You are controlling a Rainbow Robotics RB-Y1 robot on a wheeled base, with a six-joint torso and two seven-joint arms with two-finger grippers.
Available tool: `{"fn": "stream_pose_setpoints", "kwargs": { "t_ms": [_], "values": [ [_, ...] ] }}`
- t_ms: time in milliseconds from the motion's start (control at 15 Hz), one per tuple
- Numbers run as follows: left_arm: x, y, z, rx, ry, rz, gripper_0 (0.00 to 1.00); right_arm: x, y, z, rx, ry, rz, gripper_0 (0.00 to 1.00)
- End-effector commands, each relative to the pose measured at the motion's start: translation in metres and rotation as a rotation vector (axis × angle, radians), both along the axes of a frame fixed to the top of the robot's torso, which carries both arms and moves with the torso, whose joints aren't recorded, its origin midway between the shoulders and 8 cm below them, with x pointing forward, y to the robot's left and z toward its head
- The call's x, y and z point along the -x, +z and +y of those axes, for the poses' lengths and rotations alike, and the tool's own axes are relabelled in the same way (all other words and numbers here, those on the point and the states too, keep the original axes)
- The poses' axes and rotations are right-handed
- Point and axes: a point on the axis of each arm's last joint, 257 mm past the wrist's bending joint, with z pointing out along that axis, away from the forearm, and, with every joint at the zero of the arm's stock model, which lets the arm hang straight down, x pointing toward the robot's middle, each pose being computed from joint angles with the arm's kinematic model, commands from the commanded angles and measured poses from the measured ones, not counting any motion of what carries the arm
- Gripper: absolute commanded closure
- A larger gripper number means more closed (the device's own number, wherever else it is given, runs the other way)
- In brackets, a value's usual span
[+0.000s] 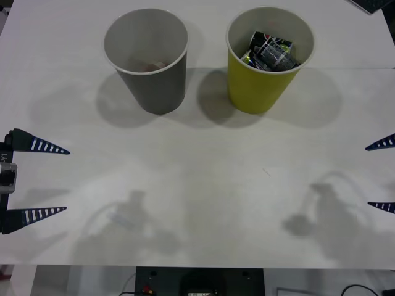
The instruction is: Put the can into the green bin and the plastic bottle into the gray bin
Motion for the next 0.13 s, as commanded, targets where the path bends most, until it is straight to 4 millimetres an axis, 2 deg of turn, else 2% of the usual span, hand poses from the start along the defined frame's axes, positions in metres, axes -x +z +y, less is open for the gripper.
{"fn": "stream_pose_setpoints", "kwargs": {
  "t_ms": [67, 133],
  "values": [
    [0.0000, 0.0000, 0.0000, 0.000, 0.000, 0.000, 0.00, -0.0003, 0.0002, -0.0005, 0.001, -0.001, -0.001, 0.00],
    [0.0000, 0.0000, 0.0000, 0.000, 0.000, 0.000, 0.00, -0.0003, 0.0002, -0.0005, 0.001, -0.001, -0.001, 0.00]
  ]
}}
